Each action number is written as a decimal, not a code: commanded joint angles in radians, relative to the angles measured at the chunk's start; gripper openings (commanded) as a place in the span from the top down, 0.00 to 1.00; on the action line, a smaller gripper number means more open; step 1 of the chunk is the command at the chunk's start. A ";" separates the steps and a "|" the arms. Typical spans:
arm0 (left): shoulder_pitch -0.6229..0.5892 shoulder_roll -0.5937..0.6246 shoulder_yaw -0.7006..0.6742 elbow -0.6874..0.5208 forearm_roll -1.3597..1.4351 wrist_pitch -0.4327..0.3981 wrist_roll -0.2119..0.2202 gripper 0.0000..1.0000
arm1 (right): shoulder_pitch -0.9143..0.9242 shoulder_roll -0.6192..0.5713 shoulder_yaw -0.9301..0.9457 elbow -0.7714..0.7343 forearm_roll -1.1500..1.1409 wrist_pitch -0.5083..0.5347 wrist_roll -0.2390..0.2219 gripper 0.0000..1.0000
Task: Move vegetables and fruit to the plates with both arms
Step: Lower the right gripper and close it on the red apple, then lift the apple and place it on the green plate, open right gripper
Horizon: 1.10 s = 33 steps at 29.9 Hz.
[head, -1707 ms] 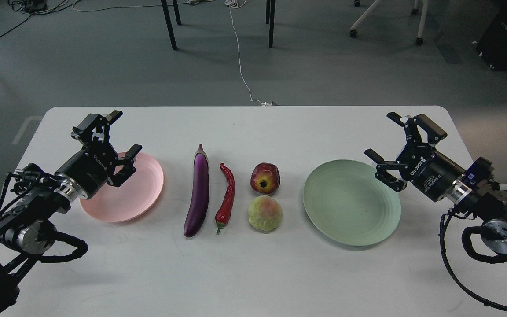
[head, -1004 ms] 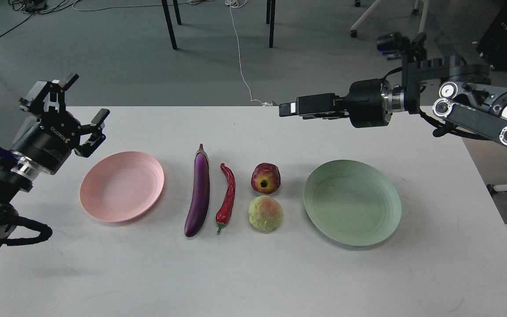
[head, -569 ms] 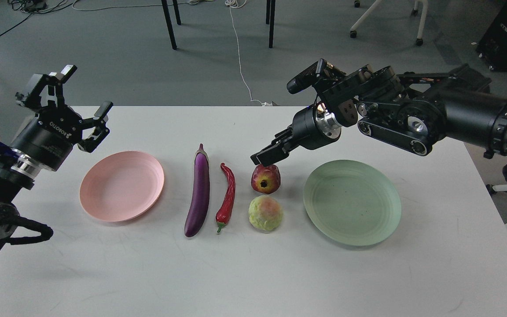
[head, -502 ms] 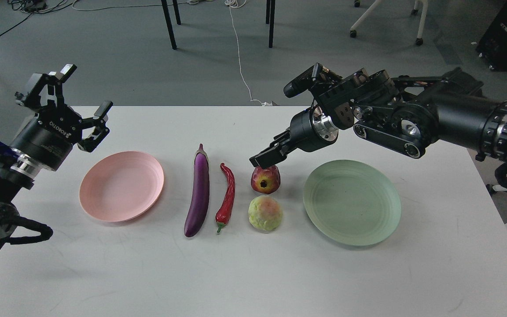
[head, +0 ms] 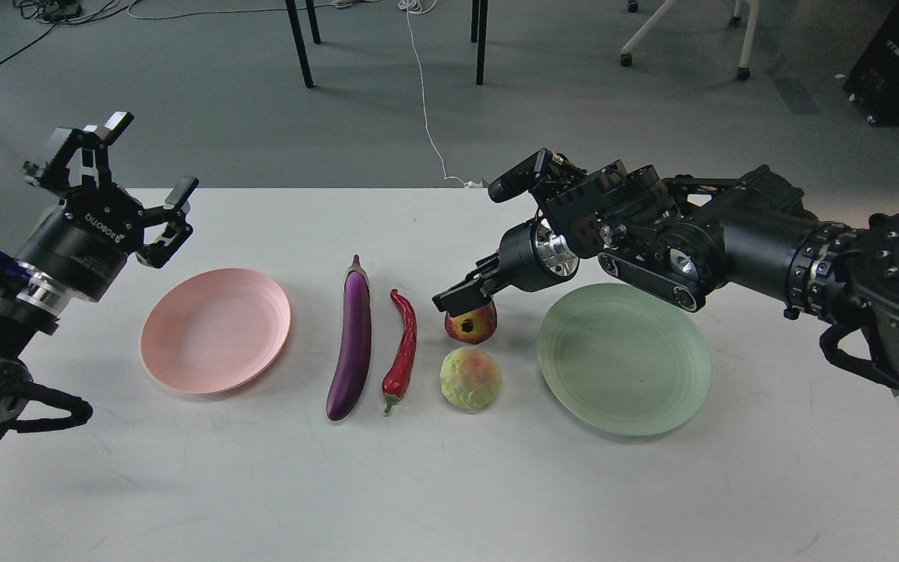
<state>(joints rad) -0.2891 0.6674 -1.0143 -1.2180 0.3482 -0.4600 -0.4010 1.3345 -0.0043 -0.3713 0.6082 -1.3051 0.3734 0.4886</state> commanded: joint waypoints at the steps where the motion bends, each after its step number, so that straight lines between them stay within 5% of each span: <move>1: 0.002 0.001 -0.001 -0.011 0.000 0.001 -0.001 0.01 | -0.023 0.004 0.000 -0.021 0.001 -0.007 0.000 0.01; 22: 0.031 0.008 -0.030 -0.023 0.000 0.000 0.001 0.01 | -0.124 0.004 0.015 -0.067 0.079 -0.100 0.000 0.02; 33: 0.050 0.011 -0.040 -0.034 0.000 0.001 0.001 0.01 | -0.126 0.004 -0.037 -0.070 0.115 -0.094 0.000 0.19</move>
<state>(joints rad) -0.2415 0.6779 -1.0523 -1.2516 0.3482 -0.4601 -0.4004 1.2088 0.0001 -0.3808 0.5395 -1.1905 0.2756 0.4886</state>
